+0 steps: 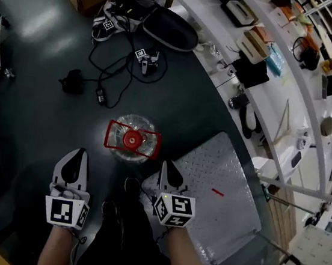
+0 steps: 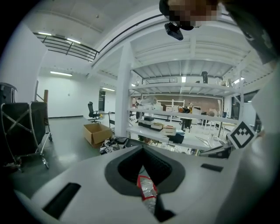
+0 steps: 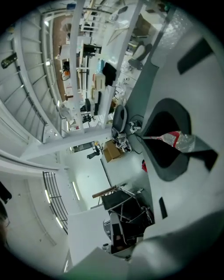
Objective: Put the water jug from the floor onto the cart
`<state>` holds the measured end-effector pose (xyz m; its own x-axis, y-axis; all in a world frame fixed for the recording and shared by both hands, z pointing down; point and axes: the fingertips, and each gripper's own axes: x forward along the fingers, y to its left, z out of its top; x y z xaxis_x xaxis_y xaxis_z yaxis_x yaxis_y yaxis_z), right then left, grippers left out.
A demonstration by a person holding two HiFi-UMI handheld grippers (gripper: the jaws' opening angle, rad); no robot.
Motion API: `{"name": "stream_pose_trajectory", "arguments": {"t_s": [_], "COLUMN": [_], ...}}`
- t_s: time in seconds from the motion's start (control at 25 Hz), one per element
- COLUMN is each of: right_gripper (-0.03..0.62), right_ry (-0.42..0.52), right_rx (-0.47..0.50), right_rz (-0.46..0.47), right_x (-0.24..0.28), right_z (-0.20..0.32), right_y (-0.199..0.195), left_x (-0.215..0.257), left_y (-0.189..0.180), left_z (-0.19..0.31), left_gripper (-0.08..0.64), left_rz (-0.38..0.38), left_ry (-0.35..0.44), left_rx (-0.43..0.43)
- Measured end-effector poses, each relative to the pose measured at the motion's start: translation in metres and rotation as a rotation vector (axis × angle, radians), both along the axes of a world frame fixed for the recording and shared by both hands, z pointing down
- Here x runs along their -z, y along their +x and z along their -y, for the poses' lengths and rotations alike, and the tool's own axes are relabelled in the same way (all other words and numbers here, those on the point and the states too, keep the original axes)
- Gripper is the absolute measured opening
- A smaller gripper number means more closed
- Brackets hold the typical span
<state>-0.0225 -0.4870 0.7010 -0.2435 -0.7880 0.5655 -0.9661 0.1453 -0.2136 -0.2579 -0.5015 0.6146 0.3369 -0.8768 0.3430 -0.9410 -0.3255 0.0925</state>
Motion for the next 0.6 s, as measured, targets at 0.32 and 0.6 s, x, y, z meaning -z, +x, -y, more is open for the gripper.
{"name": "stream_pose_trajectory", "arguments": {"t_s": [0.32, 0.6], "right_gripper": [0.066, 0.161], "right_ry": [-0.1, -0.218], "right_rx": [-0.024, -0.024], "right_rz": [0.031, 0.024], "right_x": [-0.073, -0.126], "right_z": [0.015, 0.035], "right_y": [0.006, 0.0], "left_x": [-0.067, -0.104], "left_y": [0.004, 0.007], "left_z": [0.006, 0.007], "left_gripper": [0.005, 0.005], "left_rz": [0.006, 0.011], "left_ry": [-0.093, -0.145], "left_rx": [0.027, 0.031]}}
